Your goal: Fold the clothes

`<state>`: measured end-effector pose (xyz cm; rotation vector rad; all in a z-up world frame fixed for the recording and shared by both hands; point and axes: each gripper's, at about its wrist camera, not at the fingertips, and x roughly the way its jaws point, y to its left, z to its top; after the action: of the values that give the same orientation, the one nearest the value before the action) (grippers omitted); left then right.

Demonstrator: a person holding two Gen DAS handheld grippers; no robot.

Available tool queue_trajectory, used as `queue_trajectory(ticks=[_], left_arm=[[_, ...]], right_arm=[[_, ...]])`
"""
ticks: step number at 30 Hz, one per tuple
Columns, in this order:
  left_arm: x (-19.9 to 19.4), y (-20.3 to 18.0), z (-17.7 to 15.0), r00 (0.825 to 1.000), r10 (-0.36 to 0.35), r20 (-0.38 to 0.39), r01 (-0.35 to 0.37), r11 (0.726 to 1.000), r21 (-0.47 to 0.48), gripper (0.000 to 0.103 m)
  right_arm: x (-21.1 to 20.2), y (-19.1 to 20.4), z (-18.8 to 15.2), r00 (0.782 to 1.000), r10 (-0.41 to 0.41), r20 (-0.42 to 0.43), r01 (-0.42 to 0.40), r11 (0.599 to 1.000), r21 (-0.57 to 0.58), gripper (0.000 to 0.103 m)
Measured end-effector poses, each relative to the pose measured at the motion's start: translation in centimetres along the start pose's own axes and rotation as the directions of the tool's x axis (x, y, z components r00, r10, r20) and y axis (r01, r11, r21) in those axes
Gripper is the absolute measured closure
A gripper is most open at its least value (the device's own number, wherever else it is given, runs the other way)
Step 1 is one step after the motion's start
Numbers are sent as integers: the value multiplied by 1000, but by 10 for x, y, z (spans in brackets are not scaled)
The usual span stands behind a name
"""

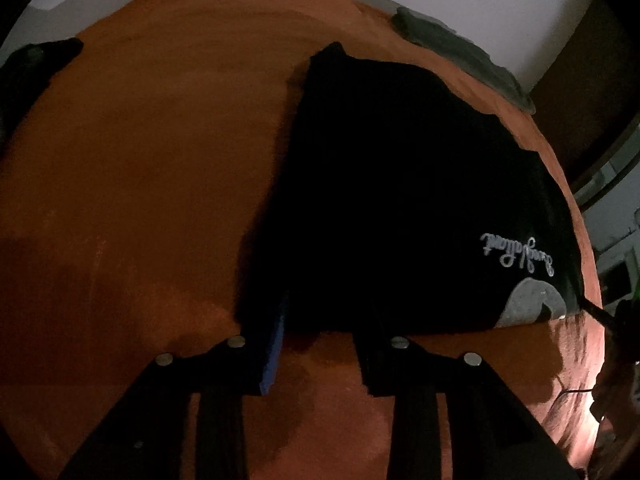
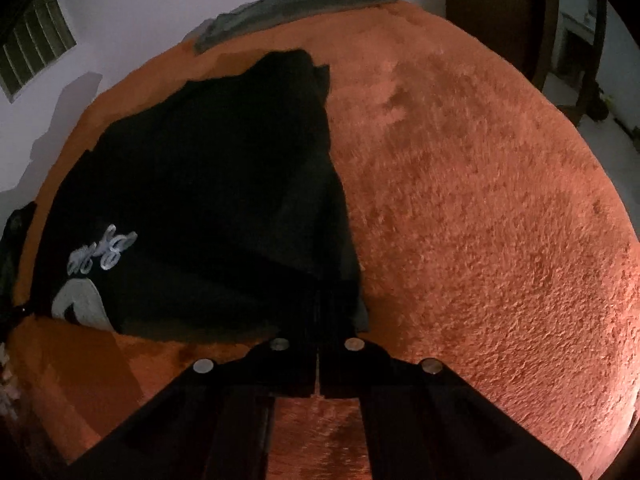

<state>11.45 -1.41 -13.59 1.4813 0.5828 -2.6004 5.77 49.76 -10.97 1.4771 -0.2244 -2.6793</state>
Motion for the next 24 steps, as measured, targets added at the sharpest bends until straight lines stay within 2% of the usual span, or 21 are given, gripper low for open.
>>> queue_trajectory(ticks=[2,3,4,6,9,11,13,15,17,19,22,24], left_arm=[[-9,-22,-1,996,-94,13,93,994,51,62],[-12,-39,0,990,-137,26,134,987,94,55],[-13,-60,3,984,-174,39,166,975,147,48],[-11,-95,4,974,-221,43,204,948,246,46],[2,-134,-1,966,-258,-8,244,903,353,46],[2,-140,-13,963,-266,-39,259,883,391,46],[15,-153,-20,967,-247,-67,252,873,416,46],[32,-159,-23,974,-204,-96,225,886,404,46],[47,-157,-25,984,-124,-128,165,909,384,46],[53,-150,-29,984,-111,-139,155,919,362,46],[53,-143,-36,994,-44,-99,78,923,378,46],[52,-138,-40,998,11,-66,16,920,392,45]], right_arm=[[-10,21,9,998,42,35,-39,995,-87,103],[-12,33,14,996,74,49,-66,987,-145,103],[-13,45,18,993,109,54,-96,976,-196,103],[-15,72,24,980,194,43,-174,942,-286,103],[-6,114,29,940,338,-50,-333,872,-360,103],[9,144,31,897,413,-158,-442,820,-364,103],[22,163,28,865,446,-230,-501,794,-344,103],[31,171,27,857,444,-263,-512,797,-322,103],[41,176,27,859,424,-288,-501,812,-300,103],[50,176,27,864,402,-303,-485,827,-284,103],[53,170,19,873,375,-311,-460,845,-273,103],[57,162,14,888,346,-303,-430,859,-278,103]])
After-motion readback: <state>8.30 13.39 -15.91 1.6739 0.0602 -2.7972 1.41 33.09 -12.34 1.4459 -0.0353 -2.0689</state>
